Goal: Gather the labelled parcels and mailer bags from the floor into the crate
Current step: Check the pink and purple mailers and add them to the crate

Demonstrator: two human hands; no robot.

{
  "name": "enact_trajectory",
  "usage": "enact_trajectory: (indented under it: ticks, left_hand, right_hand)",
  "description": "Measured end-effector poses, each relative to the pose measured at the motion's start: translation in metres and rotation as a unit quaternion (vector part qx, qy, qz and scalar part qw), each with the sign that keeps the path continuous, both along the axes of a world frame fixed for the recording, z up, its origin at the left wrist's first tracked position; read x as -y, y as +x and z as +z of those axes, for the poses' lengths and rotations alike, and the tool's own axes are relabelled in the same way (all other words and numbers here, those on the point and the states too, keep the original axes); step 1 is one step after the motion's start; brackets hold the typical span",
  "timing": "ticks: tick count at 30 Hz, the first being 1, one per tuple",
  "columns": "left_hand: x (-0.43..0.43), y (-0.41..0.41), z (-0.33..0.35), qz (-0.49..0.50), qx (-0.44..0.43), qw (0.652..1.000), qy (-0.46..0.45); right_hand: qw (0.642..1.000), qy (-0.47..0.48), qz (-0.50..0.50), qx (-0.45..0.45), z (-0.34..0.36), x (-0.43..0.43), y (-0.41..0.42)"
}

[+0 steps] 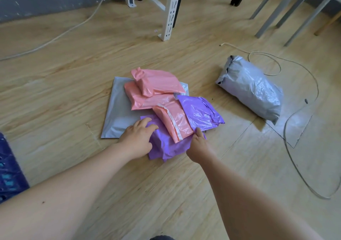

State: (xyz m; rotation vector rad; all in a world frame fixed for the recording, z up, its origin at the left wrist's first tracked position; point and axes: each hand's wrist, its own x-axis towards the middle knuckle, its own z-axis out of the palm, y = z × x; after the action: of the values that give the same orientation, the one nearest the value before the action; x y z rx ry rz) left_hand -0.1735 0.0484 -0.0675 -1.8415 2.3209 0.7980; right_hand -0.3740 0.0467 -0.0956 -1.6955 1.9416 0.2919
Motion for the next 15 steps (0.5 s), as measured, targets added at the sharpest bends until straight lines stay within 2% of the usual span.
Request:
enact_trajectory:
  ticks: [3,7,15]
  left_hand:
    - [-0.002,0.004,0.0,0.0,0.001,1.0,0.0]
    - [-0.004,0.007,0.004,0.006,0.001,1.0,-0.005]
    - [-0.015,0.015,0.026,0.01,0.0,1.0,-0.02]
  right_hand:
    - [0.999,-0.044,-0.022,0.024,0.003,0.001,0.007]
    - [0.983,-0.156,-0.085,0.049,0.022,0.008,0.016]
    - [0.958,-0.21,-0.128,0.146,0.053,0.009,0.035]
